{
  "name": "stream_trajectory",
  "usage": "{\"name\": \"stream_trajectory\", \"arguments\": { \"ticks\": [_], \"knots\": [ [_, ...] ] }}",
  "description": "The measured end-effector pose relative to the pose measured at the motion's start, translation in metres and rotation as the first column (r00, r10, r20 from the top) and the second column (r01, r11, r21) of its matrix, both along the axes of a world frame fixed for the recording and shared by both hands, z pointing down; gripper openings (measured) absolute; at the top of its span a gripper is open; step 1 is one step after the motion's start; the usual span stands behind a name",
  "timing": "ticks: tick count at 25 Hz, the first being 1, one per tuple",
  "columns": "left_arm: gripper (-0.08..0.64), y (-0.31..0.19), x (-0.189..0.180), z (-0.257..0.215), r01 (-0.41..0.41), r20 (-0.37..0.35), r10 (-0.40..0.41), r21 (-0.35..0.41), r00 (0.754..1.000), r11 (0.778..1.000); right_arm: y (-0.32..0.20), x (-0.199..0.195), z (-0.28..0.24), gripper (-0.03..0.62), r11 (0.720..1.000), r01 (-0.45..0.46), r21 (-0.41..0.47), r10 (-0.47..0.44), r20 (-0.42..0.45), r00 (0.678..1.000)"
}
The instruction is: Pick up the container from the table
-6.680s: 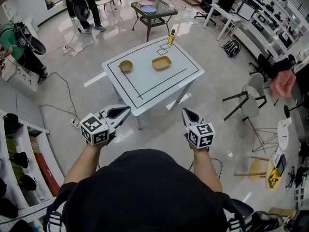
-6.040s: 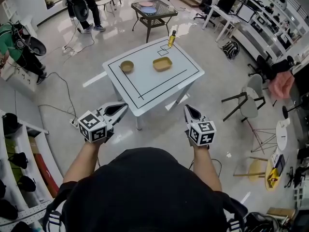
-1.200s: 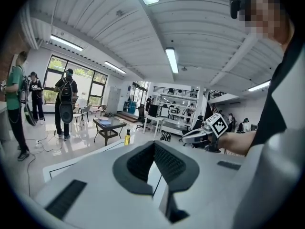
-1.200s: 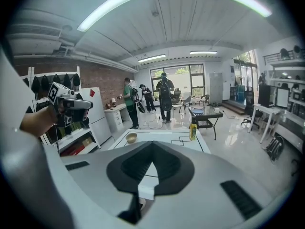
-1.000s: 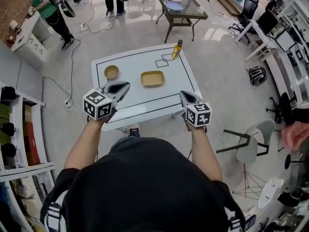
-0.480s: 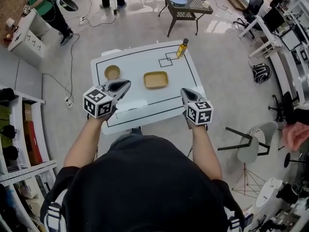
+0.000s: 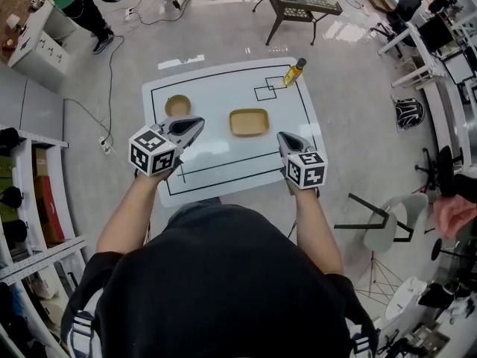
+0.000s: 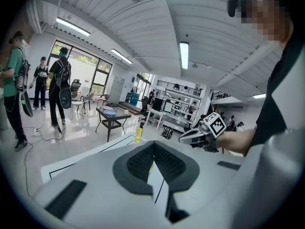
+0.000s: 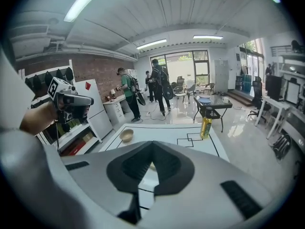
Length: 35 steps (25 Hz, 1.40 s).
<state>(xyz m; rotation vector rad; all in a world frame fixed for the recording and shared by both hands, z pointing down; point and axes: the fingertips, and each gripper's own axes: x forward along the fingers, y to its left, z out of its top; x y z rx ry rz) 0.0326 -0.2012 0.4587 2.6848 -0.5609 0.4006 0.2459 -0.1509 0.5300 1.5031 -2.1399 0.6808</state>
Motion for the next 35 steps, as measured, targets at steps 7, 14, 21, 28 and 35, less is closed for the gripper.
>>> {"name": "stream_trajectory", "arguments": {
  "ticks": [7, 14, 21, 28, 35],
  "knots": [
    [0.008, -0.022, -0.008, 0.011, 0.001, -0.005, -0.001, -0.026, 1.000, 1.000, -0.022, -0.017, 0.026, 0.005, 0.998, 0.029, -0.061, -0.031, -0.025, 0.999],
    [0.008, -0.034, -0.013, 0.023, 0.006, -0.014, -0.007, -0.049, 1.000, 0.999, -0.036, -0.026, 0.055, 0.005, 0.992, 0.053, -0.117, -0.058, -0.042, 0.997],
    [0.008, -0.040, -0.025, 0.038, 0.025, -0.010, -0.026, -0.073, 1.000, 0.997, -0.043, -0.035, 0.086, 0.005, 0.984, 0.068, -0.163, -0.080, -0.068, 0.995],
    [0.008, -0.047, -0.039, 0.047, 0.058, -0.016, -0.060, -0.098, 0.998, 0.994, -0.050, -0.045, 0.106, 0.006, 0.975, 0.102, -0.197, -0.121, -0.085, 0.989],
    [0.008, -0.050, -0.037, 0.057, 0.052, -0.009, -0.053, -0.110, 0.999, 0.993, -0.054, -0.046, 0.129, 0.024, 0.962, 0.155, -0.223, -0.180, -0.097, 0.979]
  ]
}}
